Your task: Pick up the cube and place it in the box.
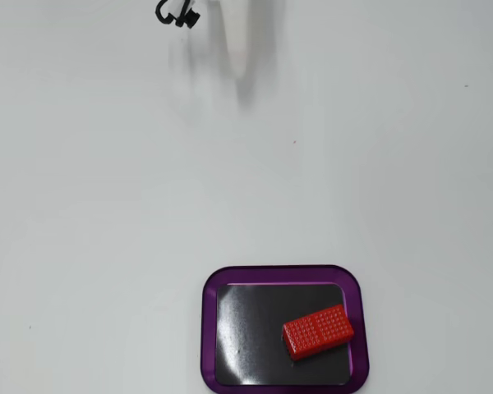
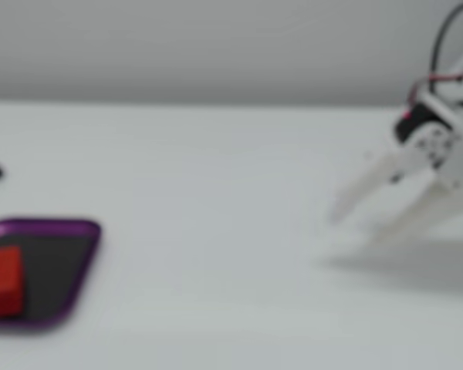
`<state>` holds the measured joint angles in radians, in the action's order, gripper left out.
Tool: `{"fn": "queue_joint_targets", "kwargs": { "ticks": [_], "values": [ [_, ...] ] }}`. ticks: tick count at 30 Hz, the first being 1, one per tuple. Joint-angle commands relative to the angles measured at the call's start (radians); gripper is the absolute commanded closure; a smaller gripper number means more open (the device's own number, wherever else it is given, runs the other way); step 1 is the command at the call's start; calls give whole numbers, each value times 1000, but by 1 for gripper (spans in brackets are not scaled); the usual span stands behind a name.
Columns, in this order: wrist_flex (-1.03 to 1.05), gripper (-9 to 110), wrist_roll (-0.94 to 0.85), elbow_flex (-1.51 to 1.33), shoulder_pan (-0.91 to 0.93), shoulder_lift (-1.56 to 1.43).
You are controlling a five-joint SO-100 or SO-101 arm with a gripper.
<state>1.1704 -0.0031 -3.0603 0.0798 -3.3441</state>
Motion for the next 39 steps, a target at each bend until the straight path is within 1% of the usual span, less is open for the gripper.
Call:
{"fn": "queue_joint_targets", "kwargs": {
  "ticks": [1, 8, 39],
  "values": [
    [8, 101, 66, -12, 0, -95],
    [51, 102, 61, -11, -3, -95],
    [52, 102, 61, -11, -3, -95]
  ]
}}
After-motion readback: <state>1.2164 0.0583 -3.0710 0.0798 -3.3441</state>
